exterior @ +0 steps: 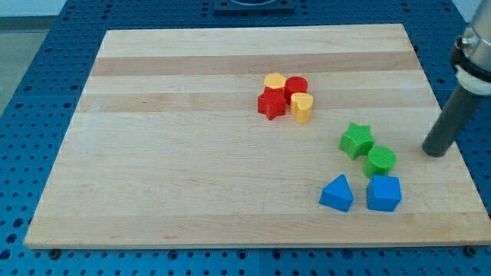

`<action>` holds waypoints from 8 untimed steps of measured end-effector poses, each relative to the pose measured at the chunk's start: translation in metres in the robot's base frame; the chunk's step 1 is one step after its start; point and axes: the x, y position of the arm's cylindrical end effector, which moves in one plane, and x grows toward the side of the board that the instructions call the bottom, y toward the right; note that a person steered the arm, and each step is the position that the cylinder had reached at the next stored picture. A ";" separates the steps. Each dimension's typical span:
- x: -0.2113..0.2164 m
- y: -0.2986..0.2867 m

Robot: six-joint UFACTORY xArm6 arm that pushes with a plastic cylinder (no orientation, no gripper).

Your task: Push red circle along with red star to center left

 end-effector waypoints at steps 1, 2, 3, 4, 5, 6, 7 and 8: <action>0.027 0.000; 0.050 -0.003; 0.050 -0.023; 0.050 -0.046; 0.050 -0.057; 0.042 -0.058; 0.032 -0.064; 0.030 -0.080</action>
